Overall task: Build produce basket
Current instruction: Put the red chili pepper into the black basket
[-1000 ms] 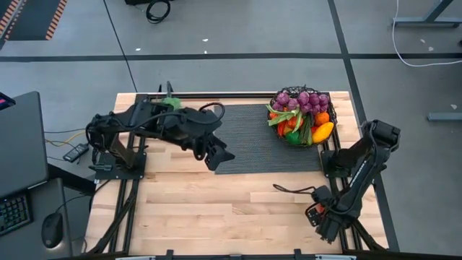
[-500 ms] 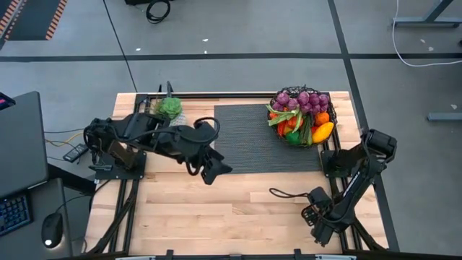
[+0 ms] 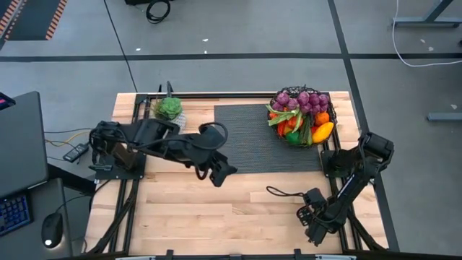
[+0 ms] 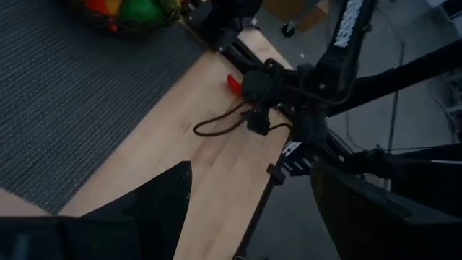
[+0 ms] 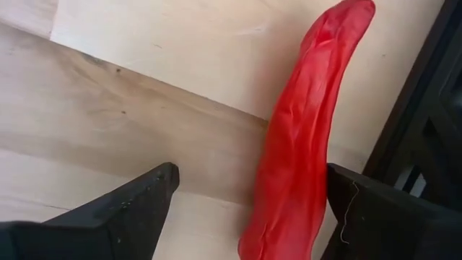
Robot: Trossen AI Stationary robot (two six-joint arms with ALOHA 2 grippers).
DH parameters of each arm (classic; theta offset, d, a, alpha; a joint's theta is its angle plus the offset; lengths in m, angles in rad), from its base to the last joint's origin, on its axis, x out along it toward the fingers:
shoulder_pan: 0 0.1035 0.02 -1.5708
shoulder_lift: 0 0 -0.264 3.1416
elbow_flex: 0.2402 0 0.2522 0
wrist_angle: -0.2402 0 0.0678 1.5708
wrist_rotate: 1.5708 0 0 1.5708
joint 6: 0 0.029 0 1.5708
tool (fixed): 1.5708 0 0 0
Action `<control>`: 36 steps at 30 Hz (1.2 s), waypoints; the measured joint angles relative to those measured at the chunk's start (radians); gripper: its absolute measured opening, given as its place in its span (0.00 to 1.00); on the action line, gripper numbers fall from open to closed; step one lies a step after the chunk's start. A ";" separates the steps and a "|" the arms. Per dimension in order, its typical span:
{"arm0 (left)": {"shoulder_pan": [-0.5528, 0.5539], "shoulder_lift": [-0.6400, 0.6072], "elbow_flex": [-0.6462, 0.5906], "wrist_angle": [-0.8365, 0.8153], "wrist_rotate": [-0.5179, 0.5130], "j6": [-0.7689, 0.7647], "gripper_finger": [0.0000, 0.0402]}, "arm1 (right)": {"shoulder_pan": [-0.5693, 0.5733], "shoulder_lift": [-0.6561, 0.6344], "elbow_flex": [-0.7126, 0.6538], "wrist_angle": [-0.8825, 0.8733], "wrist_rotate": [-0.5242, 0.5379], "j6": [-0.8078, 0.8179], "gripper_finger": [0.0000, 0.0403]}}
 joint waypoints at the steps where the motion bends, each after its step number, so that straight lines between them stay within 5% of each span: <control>1: 0.001 0.008 -0.001 -0.002 0.000 -0.003 0.72 | 0.000 -0.004 -0.001 0.000 0.004 0.006 0.88; 17: -0.007 0.100 0.000 -0.174 -0.004 -0.096 0.72 | 0.002 0.000 -0.020 0.044 0.030 0.083 0.59; 26: -0.015 0.172 0.000 -0.081 0.030 -0.080 0.72 | 0.002 -0.006 -0.005 0.021 0.022 0.081 0.38; 36: 0.042 0.165 0.000 -0.093 0.099 0.067 0.72 | -0.044 -0.230 0.075 -0.321 0.157 0.075 0.25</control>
